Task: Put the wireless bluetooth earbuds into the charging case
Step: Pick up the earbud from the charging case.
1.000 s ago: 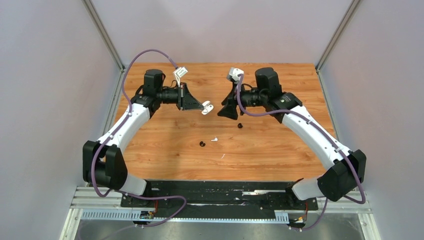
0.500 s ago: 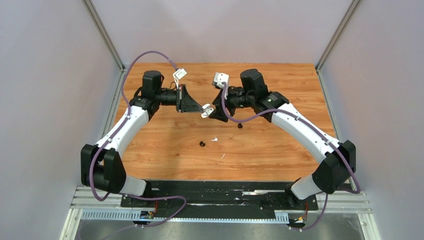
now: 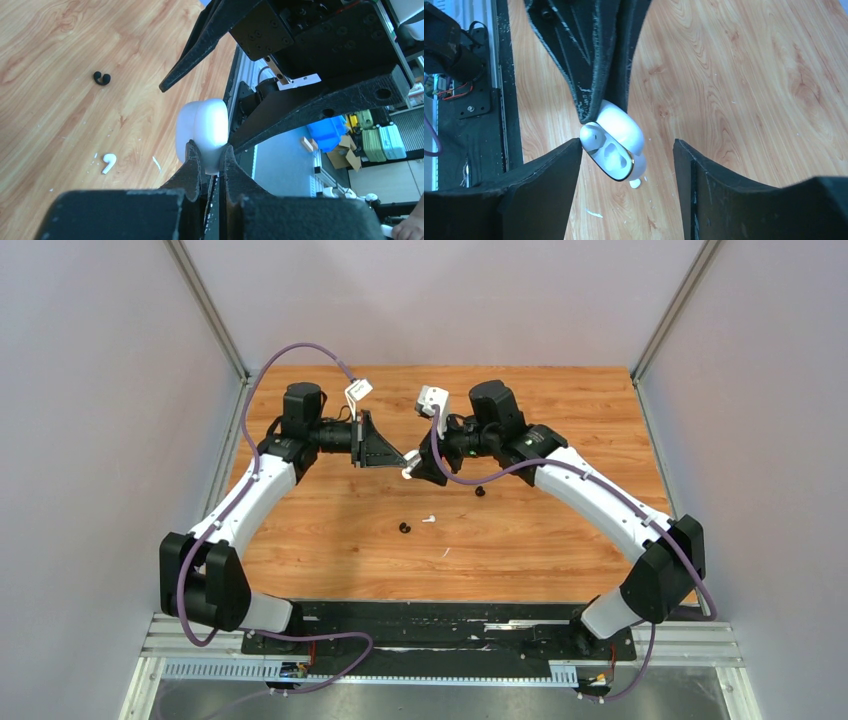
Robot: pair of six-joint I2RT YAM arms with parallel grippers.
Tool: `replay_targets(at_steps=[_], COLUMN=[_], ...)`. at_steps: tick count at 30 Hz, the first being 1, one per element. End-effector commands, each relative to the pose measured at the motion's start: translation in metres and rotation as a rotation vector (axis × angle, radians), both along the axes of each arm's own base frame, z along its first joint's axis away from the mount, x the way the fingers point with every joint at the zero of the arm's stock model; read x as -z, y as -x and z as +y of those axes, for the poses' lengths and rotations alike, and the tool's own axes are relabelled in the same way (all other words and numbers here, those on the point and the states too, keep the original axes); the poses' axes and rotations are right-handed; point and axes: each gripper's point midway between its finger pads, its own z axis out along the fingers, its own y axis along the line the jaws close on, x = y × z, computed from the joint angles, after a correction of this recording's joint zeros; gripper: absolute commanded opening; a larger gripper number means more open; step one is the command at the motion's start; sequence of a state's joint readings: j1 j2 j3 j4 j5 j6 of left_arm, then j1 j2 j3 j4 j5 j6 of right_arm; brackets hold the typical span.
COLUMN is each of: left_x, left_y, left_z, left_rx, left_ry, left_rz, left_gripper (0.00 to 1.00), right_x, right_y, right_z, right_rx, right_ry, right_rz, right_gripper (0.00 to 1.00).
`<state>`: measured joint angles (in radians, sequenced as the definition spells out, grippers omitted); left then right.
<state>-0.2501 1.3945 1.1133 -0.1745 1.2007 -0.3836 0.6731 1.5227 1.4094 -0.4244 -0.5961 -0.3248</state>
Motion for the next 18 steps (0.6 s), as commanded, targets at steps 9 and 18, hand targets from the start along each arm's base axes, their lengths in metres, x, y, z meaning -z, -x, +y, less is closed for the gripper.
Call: replay_targets(at_steps=[9, 18], left_x=[-0.012, -0.006], left_y=[0.009, 0.004], left_z=[0.002, 0.003], left_rx=[0.025, -0.014], left_ry=[0.017, -0.008], left_rz=[-0.082, -0.062], left_gripper=[0.0, 0.0], right_x=[-0.02, -0.042], right_y=[-0.019, 0.019], right_z=[-0.002, -0.006], right_rx=[0.086, -0.11], right_ry=[-0.028, -0.046], right_rz=[-0.059, -0.117], right_gripper=[0.63, 0.65])
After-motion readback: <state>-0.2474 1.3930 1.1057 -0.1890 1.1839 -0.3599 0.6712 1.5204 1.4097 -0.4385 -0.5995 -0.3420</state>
